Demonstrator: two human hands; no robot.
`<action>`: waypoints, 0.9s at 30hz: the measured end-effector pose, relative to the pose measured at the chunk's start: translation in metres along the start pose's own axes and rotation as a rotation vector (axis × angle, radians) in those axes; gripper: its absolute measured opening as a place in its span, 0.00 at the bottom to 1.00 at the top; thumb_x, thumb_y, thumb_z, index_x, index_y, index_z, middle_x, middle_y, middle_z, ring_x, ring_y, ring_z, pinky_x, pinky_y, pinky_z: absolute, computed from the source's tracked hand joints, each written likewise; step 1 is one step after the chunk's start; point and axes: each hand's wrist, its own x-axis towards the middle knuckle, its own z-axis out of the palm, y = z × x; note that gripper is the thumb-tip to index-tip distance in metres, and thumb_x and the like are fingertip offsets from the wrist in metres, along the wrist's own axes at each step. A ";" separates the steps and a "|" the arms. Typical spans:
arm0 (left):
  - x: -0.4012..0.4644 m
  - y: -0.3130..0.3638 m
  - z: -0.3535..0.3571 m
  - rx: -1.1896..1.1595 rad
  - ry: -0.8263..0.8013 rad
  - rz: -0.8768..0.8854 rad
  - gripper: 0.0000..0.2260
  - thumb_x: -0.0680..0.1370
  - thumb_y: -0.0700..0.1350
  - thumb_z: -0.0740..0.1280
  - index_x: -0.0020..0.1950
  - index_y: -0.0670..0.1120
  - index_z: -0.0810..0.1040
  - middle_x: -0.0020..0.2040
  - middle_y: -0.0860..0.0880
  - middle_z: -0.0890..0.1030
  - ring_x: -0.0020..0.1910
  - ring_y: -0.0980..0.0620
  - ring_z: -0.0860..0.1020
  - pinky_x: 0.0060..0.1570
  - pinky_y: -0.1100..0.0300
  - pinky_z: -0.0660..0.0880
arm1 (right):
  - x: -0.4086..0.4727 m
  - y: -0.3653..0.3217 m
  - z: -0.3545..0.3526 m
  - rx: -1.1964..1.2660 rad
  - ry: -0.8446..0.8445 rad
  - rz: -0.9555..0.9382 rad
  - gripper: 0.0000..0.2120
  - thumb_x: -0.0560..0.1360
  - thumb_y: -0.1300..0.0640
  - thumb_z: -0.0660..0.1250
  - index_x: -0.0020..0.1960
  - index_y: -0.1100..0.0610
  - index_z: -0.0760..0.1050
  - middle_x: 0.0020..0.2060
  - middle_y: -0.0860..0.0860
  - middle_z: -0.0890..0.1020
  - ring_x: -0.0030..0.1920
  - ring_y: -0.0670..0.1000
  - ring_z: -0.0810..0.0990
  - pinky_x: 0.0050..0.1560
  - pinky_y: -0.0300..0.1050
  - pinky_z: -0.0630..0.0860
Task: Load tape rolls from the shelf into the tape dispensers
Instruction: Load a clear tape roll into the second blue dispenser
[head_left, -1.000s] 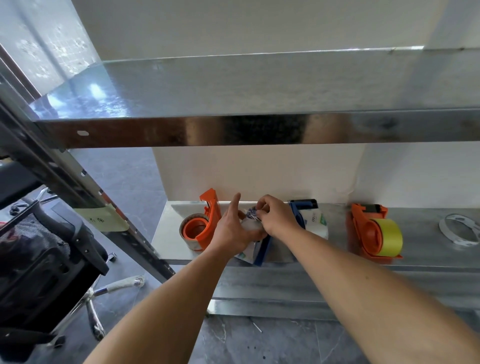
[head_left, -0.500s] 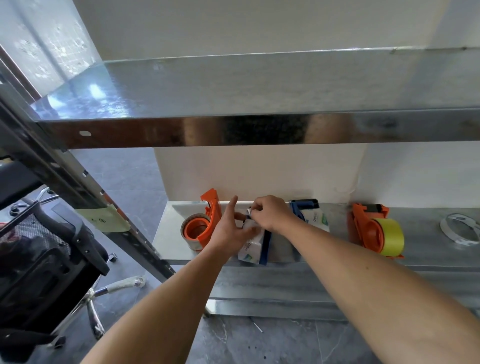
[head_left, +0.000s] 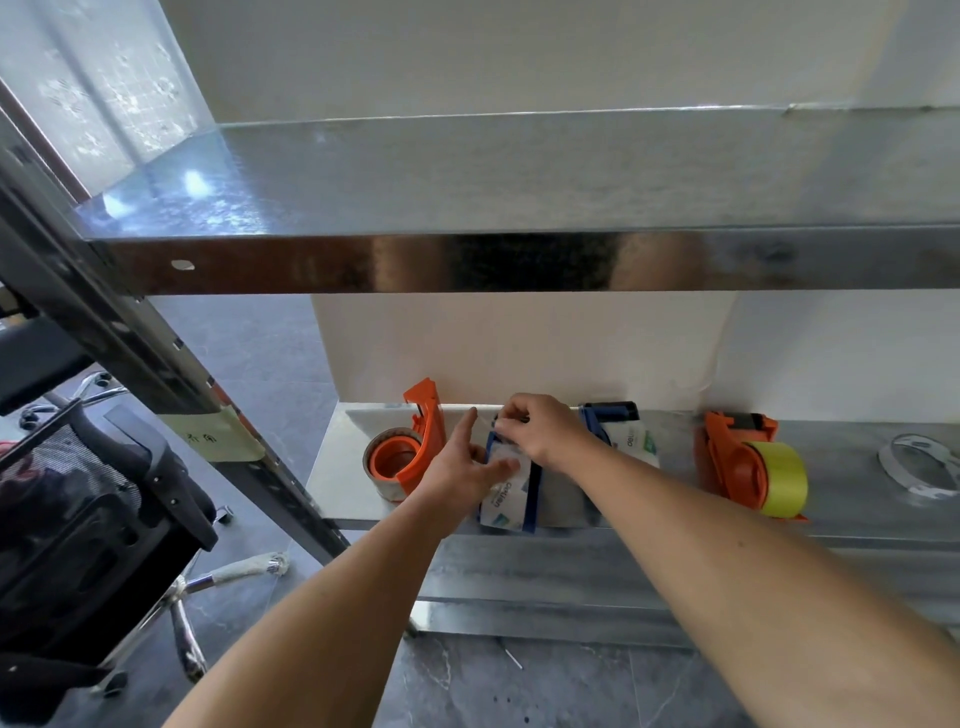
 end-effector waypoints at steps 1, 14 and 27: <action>-0.001 0.000 0.000 -0.006 -0.006 -0.002 0.44 0.74 0.46 0.75 0.80 0.58 0.50 0.55 0.47 0.79 0.54 0.50 0.80 0.60 0.49 0.78 | 0.000 -0.003 0.000 0.013 -0.010 -0.001 0.05 0.80 0.54 0.64 0.51 0.53 0.77 0.42 0.47 0.79 0.42 0.47 0.77 0.37 0.38 0.69; -0.003 0.002 -0.005 0.028 -0.031 -0.045 0.48 0.73 0.45 0.77 0.80 0.60 0.48 0.52 0.48 0.80 0.54 0.48 0.81 0.60 0.46 0.78 | 0.016 -0.021 -0.003 -0.200 -0.073 0.124 0.12 0.73 0.59 0.69 0.56 0.57 0.80 0.48 0.52 0.81 0.49 0.52 0.79 0.46 0.42 0.75; -0.002 0.002 -0.004 -0.028 -0.040 -0.053 0.48 0.74 0.43 0.76 0.81 0.59 0.46 0.53 0.51 0.77 0.56 0.47 0.77 0.57 0.48 0.77 | 0.029 -0.014 -0.001 -0.347 -0.054 0.257 0.13 0.72 0.54 0.72 0.54 0.59 0.81 0.47 0.54 0.83 0.47 0.54 0.81 0.44 0.43 0.77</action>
